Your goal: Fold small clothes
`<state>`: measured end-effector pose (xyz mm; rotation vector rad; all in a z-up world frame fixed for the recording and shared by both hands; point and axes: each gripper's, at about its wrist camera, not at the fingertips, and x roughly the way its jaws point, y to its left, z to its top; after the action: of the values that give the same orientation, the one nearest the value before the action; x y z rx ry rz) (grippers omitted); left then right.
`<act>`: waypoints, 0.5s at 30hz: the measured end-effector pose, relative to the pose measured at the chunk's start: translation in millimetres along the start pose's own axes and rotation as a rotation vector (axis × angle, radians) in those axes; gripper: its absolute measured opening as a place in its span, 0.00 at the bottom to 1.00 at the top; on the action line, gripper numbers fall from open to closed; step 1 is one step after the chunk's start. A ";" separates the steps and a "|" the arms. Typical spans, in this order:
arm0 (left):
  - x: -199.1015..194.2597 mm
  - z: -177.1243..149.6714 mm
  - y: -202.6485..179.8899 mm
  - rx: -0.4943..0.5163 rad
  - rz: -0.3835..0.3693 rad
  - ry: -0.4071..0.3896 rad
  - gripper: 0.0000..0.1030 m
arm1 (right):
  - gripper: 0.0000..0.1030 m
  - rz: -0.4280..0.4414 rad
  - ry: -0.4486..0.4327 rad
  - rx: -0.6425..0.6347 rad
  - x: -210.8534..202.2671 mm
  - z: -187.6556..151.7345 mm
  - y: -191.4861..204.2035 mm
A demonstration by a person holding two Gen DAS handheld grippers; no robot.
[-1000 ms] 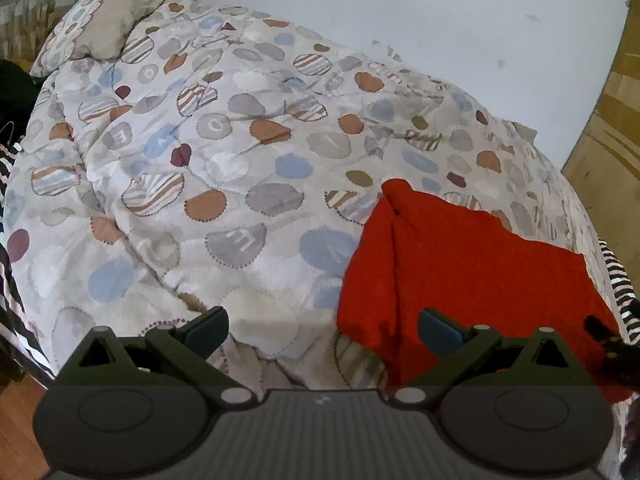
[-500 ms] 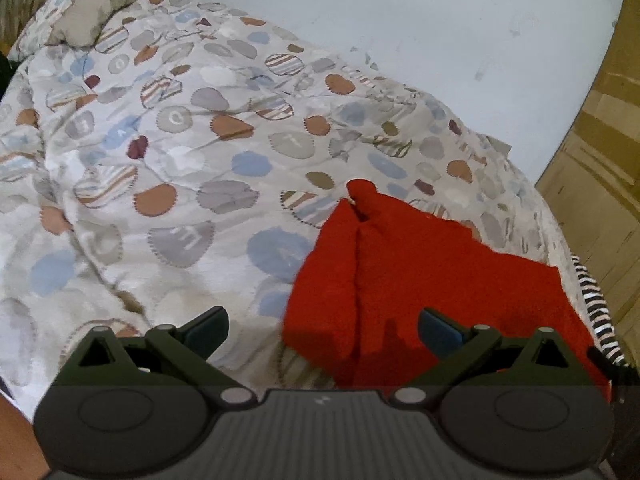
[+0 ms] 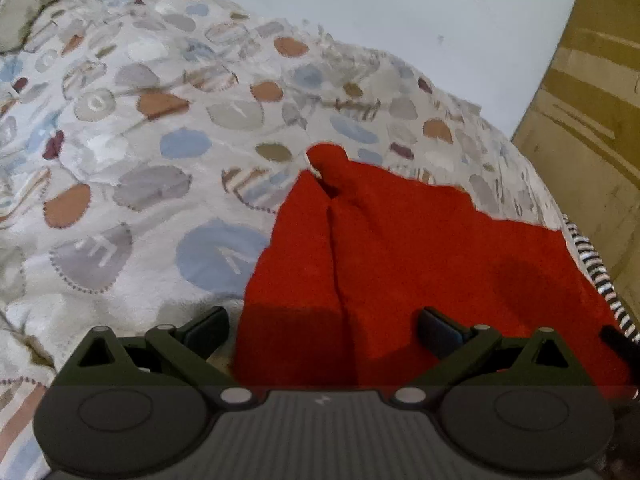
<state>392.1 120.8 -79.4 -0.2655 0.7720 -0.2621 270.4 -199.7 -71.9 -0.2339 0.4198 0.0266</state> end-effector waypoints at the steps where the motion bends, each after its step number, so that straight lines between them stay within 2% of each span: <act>1: 1.9 0.3 1.5 -0.008 -0.015 0.024 0.99 | 1.00 -0.001 -0.001 -0.001 0.0 0.2 -0.3; 5: -3.1 -3.8 6.9 -0.037 -0.057 0.047 0.94 | 1.00 -0.011 -0.010 -0.006 -0.9 -1.1 1.6; 8: -6.2 -5.3 4.6 -0.009 -0.047 0.058 0.85 | 1.00 -0.020 -0.018 -0.012 -2.1 -2.4 3.1; 11: -6.9 -2.8 7.1 -0.050 -0.053 0.088 0.70 | 1.00 -0.024 -0.019 -0.014 -3.0 -2.9 4.6; 13: -9.3 1.7 5.6 -0.085 -0.024 0.114 0.56 | 1.00 -0.025 -0.020 -0.015 -3.3 -3.1 4.9; 15: -14.2 6.5 -2.9 -0.073 0.023 0.125 0.54 | 1.00 -0.028 -0.021 -0.017 -3.4 -2.6 5.1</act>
<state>386.6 123.6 -64.8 -0.3117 0.9089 -0.2309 265.9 -195.2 -74.0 -0.2564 0.3951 0.0057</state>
